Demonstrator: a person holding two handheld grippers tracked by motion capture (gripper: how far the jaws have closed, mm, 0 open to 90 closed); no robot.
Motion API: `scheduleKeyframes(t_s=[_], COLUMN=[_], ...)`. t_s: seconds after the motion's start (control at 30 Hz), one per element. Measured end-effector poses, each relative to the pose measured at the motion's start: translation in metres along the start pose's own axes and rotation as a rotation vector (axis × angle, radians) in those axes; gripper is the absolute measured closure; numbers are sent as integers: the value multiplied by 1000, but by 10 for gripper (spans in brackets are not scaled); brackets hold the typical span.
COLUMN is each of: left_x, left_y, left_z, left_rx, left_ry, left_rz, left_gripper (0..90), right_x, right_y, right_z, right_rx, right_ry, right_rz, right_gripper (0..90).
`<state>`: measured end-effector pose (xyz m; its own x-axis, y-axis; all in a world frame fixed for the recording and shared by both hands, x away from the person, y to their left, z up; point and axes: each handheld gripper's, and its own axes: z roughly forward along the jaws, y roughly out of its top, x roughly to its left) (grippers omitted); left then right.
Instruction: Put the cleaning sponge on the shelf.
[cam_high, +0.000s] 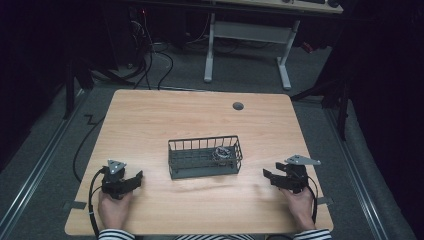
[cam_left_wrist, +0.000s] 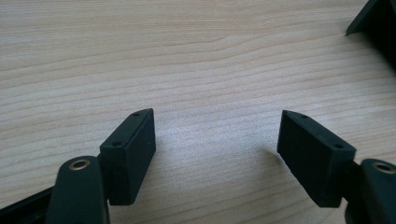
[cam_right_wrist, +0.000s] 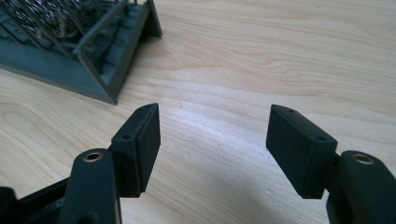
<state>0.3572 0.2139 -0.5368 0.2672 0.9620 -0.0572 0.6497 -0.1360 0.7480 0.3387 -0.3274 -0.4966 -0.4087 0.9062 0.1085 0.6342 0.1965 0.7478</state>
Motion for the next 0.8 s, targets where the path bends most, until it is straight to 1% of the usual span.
scheduleKeyframes(t_s=[0.17, 0.23, 0.33, 0.47, 0.53, 0.63, 0.67, 0.73, 0.77, 0.8], left_x=[0, 0, 0, 0, 0, 0, -1, -1, -1, -1], left_y=[0, 0, 0, 0, 0, 0, 0, 0, 0, 0], left_z=[0, 0, 0, 0, 0, 0, 0, 0, 0, 0], left_rx=[1, 1, 1, 0, 1, 2, 1, 2, 2, 2], left_ry=[0, 0, 0, 1, 0, 3, 4, 5, 5, 5], left_rz=[1, 1, 1, 1, 1, 4, 4, 6, 6, 6], left_gripper=[283, 283, 283, 283, 283, 283, 283, 283, 283, 282], right_x=[-3, -4, -5, -5, -5, -4, -3, 5, 7, 7], right_y=[-9, -12, -17, -23, -25, -29, -30, -31, -31, -31], right_z=[6, 9, 12, 15, 17, 16, 16, 17, 18, 18], right_rx=[10, 15, 21, 31, 38, 19, 17, 35, 34, 36], right_ry=[-15, -24, -34, -39, -50, -60, -67, -117, -121, -116], right_rz=[7, 0, 10, 10, 8, 9, 3, -59, -76, -72], right_gripper=[355, 354, 353, 352, 352, 353, 353, 347, 352, 351])
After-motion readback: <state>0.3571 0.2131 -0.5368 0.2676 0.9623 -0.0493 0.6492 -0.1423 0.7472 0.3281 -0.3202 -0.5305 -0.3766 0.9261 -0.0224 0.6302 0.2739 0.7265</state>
